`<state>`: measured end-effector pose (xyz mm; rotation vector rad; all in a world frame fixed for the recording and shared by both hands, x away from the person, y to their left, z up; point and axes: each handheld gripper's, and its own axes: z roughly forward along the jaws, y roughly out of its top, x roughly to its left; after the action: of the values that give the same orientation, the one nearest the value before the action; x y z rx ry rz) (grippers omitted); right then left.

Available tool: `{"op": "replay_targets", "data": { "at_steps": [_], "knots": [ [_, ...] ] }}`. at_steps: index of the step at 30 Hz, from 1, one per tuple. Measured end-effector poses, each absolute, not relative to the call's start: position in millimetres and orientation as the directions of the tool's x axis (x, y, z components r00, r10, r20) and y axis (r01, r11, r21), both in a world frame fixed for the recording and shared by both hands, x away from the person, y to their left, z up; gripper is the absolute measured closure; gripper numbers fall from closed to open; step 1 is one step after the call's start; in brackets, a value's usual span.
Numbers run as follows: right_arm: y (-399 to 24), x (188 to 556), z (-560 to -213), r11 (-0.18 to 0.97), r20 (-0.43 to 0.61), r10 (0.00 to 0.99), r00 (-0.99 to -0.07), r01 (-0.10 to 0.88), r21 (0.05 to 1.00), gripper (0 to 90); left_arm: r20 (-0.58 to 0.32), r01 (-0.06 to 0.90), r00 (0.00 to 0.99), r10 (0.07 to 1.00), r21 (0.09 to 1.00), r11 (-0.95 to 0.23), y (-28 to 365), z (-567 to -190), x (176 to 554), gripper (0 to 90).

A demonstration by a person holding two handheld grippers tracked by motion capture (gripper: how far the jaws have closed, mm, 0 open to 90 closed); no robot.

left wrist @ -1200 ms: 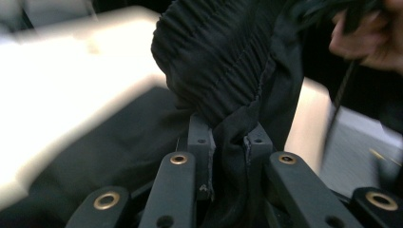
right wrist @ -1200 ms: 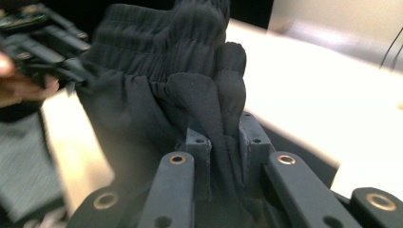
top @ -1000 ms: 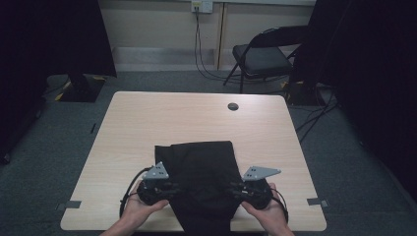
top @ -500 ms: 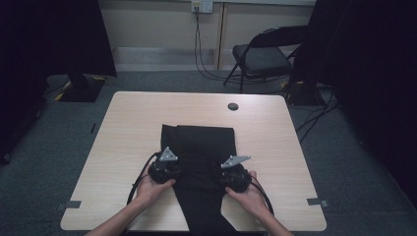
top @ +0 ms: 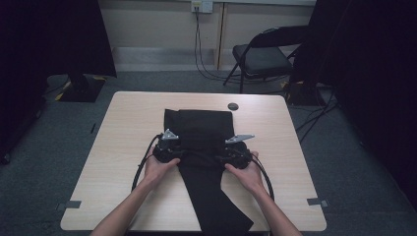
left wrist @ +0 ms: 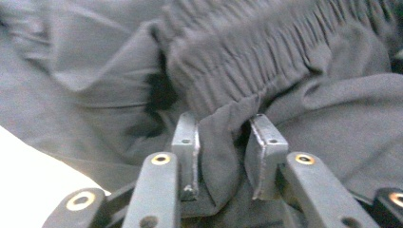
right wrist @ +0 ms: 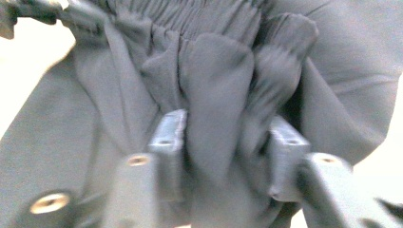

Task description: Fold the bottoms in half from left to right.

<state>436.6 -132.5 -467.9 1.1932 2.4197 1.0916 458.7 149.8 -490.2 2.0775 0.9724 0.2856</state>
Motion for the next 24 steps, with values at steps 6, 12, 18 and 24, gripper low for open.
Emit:
{"op": "replay_targets", "data": {
  "at_steps": [6, 12, 18, 24],
  "knots": [
    [-151, 374, -456, 0.384, 0.137, 0.713, -0.688, 0.546, 0.744, 49.8, -0.126, 0.531, 0.686, 0.716, 0.76, -0.375, 160, -485, 449, 57.3],
    [-144, 330, -473, 0.496, 0.136, 0.631, -0.764, 0.532, 0.687, 57.4, -0.114, 0.494, 0.716, 0.689, 0.78, -0.385, 165, -468, 434, 53.4],
    [-136, 330, -484, 0.529, 0.13, 0.623, -0.772, 0.538, 0.657, 71.4, -0.146, 0.497, 0.71, 0.688, 0.797, -0.344, 179, -465, 428, 53.1],
    [-131, 321, -470, 0.5, 0.185, 0.578, -0.795, 0.524, 0.69, 89.8, -0.162, 0.506, 0.682, 0.713, 0.809, -0.3, 189, -462, 430, 53.0]
  ]
}}
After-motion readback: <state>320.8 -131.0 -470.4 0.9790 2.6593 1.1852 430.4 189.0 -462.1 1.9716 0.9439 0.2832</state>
